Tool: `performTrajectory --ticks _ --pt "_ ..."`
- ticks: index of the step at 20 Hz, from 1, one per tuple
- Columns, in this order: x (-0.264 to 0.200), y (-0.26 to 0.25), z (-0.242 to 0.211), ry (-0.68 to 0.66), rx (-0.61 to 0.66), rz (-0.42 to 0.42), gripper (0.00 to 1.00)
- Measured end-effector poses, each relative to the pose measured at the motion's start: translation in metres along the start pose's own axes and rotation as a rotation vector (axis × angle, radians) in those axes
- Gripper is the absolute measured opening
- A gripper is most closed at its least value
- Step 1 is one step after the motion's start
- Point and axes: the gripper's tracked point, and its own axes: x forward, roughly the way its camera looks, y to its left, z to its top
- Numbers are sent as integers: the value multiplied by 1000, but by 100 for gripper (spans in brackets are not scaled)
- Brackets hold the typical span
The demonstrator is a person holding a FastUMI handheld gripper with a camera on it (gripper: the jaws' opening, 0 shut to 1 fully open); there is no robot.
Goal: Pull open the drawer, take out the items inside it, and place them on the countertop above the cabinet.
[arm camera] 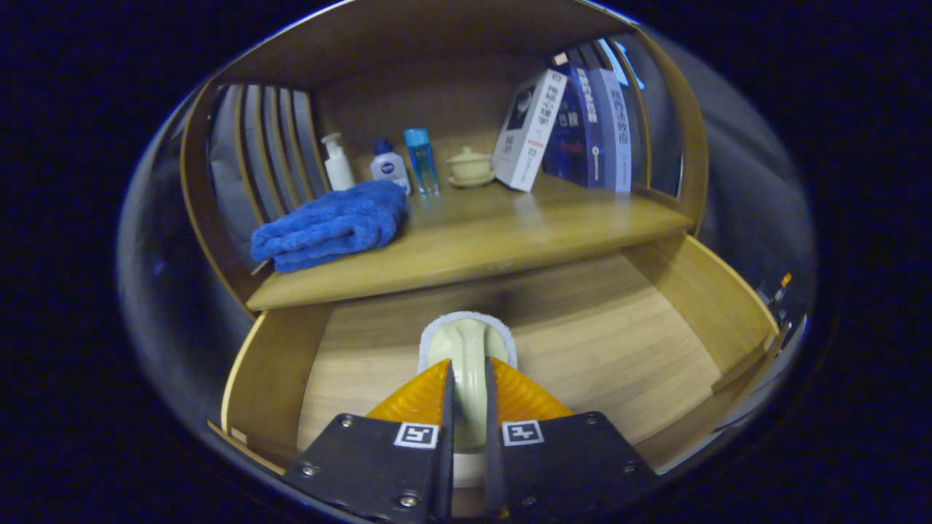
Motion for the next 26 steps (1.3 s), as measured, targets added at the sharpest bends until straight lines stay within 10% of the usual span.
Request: performTrajectory --ticks 10,26 --pt "-36 1 139 -245 -45 4 17" --pt "108 19 143 -149 -154 40 18"
